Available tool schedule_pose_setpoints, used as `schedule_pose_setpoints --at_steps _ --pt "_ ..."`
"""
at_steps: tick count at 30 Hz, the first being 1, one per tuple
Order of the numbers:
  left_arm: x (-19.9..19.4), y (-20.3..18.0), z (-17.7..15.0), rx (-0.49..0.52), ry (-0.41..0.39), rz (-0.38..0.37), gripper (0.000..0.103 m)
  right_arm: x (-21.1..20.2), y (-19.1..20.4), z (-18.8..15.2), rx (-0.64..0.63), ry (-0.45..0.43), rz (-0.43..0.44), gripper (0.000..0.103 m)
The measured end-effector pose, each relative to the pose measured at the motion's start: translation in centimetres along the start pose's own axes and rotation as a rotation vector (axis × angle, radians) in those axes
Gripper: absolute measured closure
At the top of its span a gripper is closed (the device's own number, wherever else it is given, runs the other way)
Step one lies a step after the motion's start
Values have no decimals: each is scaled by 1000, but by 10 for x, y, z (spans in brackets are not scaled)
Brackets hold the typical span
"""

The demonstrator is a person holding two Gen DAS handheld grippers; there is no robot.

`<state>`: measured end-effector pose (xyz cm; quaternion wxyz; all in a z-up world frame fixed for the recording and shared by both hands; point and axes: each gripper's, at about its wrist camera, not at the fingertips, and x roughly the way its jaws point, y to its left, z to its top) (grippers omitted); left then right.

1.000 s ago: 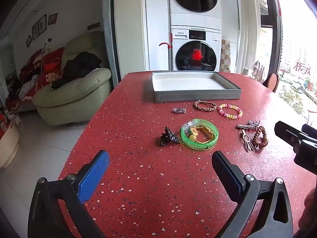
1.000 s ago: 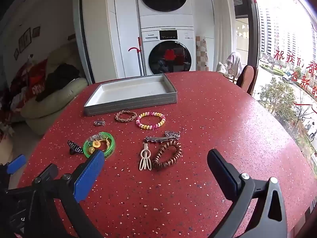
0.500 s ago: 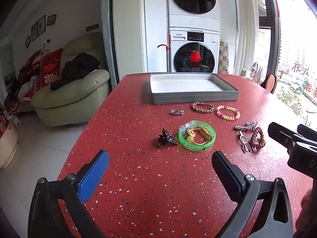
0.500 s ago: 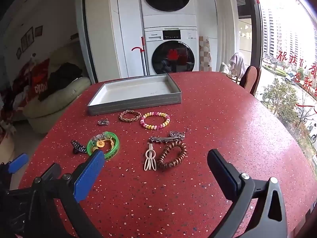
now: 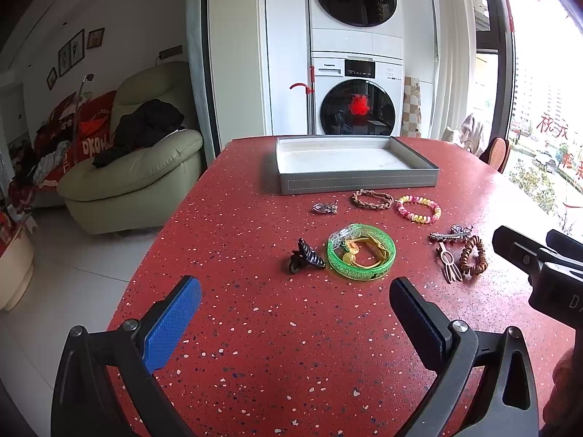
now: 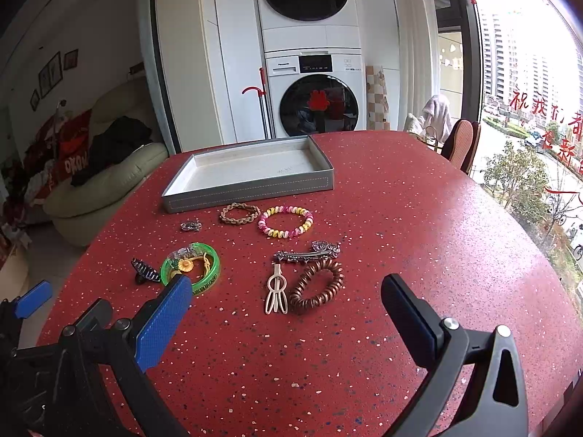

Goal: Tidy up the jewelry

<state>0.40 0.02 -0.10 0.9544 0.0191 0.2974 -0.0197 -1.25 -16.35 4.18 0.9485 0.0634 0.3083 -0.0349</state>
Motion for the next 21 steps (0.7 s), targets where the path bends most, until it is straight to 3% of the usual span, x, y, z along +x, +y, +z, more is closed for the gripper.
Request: schedule_pose_setpoints --at_steps 21 --pt "-3 3 1 -12 4 1 0 -2 4 2 -4 -5 5 0"
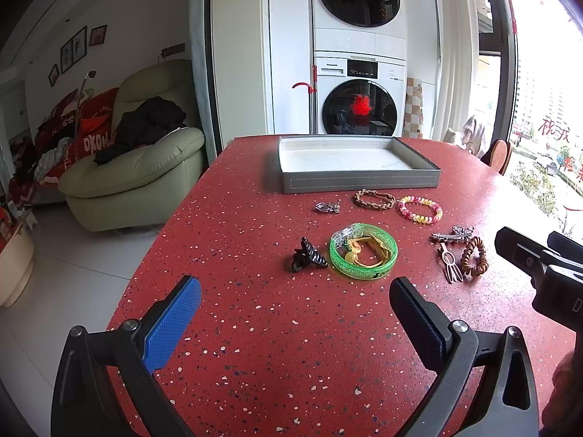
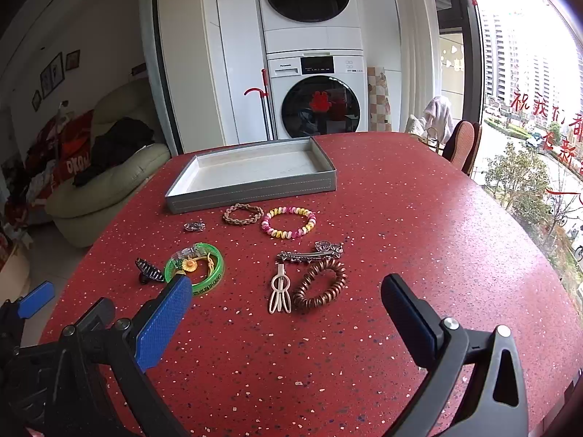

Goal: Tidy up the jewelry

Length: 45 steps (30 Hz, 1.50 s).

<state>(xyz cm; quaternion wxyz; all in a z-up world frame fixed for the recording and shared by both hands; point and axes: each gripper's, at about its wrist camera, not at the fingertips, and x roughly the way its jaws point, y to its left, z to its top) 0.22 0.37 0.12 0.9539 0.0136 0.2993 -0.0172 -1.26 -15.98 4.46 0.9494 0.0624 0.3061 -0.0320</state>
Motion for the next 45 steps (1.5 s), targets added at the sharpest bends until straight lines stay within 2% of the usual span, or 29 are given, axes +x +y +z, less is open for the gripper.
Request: schedule_pose_setpoints --at_steps 25,45 --pt "-1 3 -1 -3 5 1 0 0 2 -1 2 3 6 0" --pt "5 10 3 -46 43 0 0 -1 4 -1 0 2 11 0"
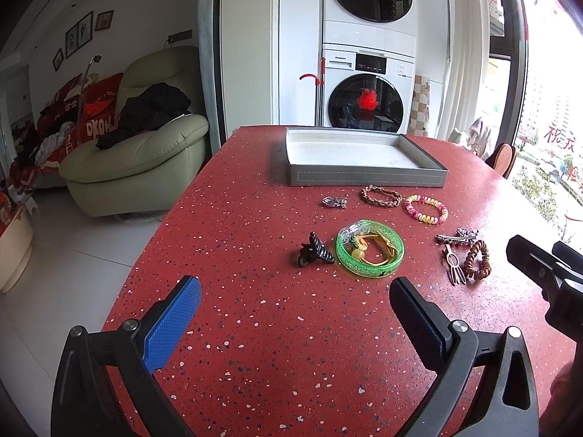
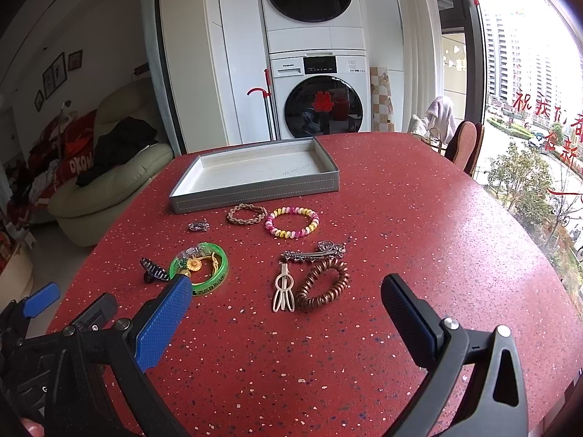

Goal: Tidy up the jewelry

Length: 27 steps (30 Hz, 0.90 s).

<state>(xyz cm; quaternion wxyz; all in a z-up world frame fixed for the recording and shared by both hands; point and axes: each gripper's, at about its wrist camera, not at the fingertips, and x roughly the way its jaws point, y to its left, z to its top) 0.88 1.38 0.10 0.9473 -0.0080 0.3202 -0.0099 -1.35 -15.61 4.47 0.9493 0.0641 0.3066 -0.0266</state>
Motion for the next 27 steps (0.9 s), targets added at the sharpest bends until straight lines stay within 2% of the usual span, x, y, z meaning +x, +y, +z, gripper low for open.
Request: schedule_pose_setpoints --at_steps 27 --pt "7 1 -2 -7 33 0 0 -2 1 0 7 8 12 0"
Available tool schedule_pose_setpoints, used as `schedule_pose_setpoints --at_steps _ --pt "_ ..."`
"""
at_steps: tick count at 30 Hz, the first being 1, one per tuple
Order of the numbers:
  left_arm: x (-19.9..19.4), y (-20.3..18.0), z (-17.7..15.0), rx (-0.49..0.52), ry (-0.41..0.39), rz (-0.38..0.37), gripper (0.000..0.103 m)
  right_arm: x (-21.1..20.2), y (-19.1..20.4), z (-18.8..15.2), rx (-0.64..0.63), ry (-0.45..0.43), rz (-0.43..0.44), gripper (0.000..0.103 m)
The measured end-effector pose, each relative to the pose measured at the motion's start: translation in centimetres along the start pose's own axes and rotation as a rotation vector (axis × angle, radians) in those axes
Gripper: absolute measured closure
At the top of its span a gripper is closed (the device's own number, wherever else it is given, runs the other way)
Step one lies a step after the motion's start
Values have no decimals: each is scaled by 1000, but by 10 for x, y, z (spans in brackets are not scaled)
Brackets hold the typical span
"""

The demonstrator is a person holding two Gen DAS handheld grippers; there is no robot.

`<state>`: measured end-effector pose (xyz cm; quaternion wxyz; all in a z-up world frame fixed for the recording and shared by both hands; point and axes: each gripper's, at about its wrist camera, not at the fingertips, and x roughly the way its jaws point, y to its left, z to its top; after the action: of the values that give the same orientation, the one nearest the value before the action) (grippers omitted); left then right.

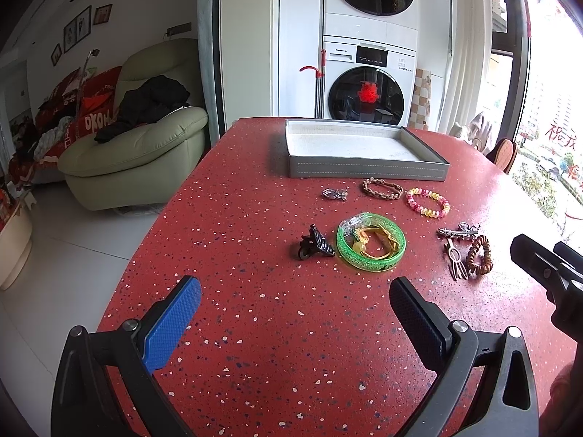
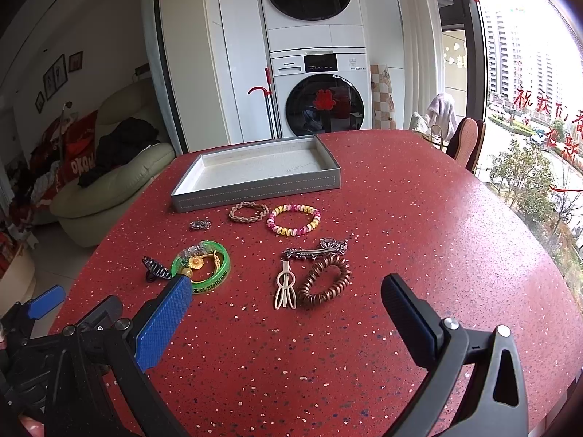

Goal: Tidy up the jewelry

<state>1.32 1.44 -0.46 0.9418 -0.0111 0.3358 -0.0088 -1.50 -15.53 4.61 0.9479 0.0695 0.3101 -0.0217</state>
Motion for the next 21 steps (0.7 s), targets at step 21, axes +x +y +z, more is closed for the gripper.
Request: schedule_pose_setpoints --at_steps 21 --pt "80 20 31 -47 227 -80 0 54 -65 13 122 215 -115 0"
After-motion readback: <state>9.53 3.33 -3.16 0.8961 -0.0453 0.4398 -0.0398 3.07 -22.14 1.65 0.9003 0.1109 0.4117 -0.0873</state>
